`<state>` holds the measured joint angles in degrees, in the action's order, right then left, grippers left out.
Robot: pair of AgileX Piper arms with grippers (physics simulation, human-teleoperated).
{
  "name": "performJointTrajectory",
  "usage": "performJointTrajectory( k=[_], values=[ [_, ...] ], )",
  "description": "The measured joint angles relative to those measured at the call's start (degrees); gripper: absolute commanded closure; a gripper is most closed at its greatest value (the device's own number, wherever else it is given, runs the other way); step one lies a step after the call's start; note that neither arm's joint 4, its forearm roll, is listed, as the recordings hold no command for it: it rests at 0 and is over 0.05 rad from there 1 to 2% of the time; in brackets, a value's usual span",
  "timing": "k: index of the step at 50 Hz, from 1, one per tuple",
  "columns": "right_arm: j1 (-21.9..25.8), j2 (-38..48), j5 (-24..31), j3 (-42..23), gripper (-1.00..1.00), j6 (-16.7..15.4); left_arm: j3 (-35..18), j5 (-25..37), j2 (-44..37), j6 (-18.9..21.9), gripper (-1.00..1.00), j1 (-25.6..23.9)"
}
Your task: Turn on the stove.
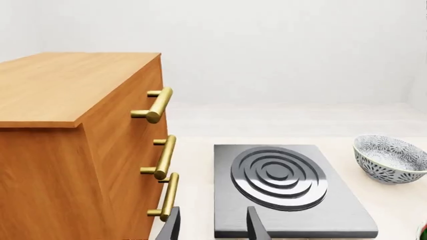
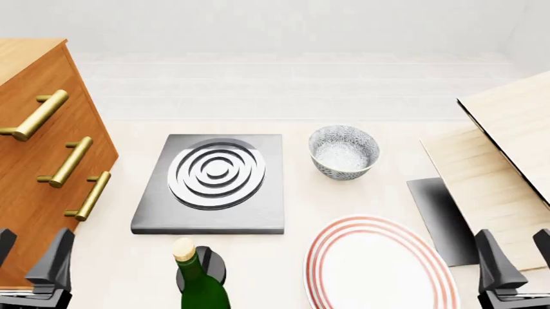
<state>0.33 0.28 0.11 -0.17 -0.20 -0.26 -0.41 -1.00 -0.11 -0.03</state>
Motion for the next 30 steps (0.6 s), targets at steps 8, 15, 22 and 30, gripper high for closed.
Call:
performJointTrajectory(
  k=[8,15,22,30],
  values=[
    [-0.1,0.5,-0.3,-0.2,-1.0,0.2,-2.5,2.6,0.0,-0.9,-1.0,-1.9],
    [0.1,2.0,-1.7,-0.1,-1.0,0.2,-6.5,6.4,-1.7,-1.8,-1.0,-3.4],
    [0.4,3.3,-2.8,0.0,-1.0,0.0,-11.4,9.6,-6.2,-2.9,-1.0,-4.5],
    [0.4,4.0,-3.1,0.1,-1.0,0.0,-15.8,11.5,-13.0,-8.7,-1.0,-6.9]
  ],
)
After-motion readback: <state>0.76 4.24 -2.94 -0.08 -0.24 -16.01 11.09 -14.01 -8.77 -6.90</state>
